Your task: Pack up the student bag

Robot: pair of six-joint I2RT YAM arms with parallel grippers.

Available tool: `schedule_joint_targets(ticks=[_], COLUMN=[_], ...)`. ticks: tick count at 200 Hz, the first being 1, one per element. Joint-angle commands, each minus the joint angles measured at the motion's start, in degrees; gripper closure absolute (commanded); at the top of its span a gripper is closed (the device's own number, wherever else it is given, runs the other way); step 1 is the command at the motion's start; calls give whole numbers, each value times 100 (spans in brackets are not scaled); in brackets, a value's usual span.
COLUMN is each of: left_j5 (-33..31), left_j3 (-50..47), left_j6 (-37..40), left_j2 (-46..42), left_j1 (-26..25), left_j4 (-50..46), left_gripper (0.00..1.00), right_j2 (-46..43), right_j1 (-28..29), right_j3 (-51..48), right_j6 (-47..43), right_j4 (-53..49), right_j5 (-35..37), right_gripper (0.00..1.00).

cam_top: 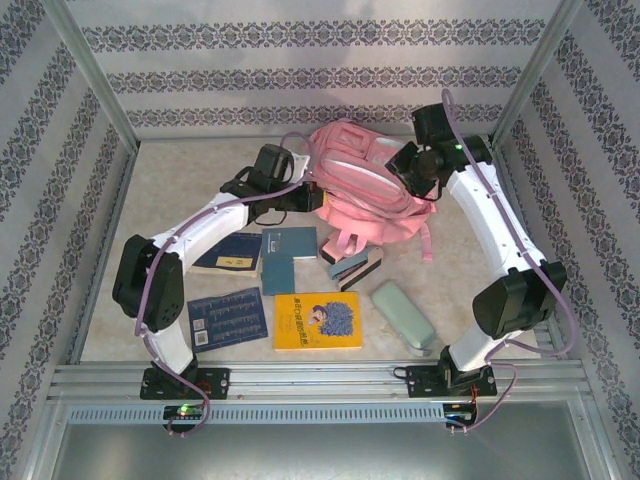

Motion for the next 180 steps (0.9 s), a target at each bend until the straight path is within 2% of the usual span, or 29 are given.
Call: schedule_joint_targets(ticks=[1, 25, 46, 52, 98, 149, 180], left_j5=[245, 280, 281, 278, 258, 228, 208], left_j3=[198, 156, 119, 108, -34, -94, -112], left_j6=[-319, -461, -456, -458, -484, -443, -427], left_j2=[-74, -149, -210, -220, -277, -328, -357], left_j1=[-230, -325, -402, -417, -481, -503, -505], left_j4=[453, 549, 559, 563, 605, 584, 599], left_gripper=[100, 100, 100, 100, 100, 100, 100], right_j2=[-172, -301, -374, -334, -247, -340, -180], right_j1=[313, 511, 592, 588, 657, 794, 778], right_j3=[63, -351, -665, -663, -992, -1315, -1332], right_j6=[785, 1684, 2040, 2079, 2850, 3300, 3208], right_j4=[-382, -34, 479, 480, 847, 1053, 977], right_j5=[-490, -1051, -1105, -1111, -1249, -1291, -1160], right_gripper=[57, 56, 51, 46, 46, 45, 45])
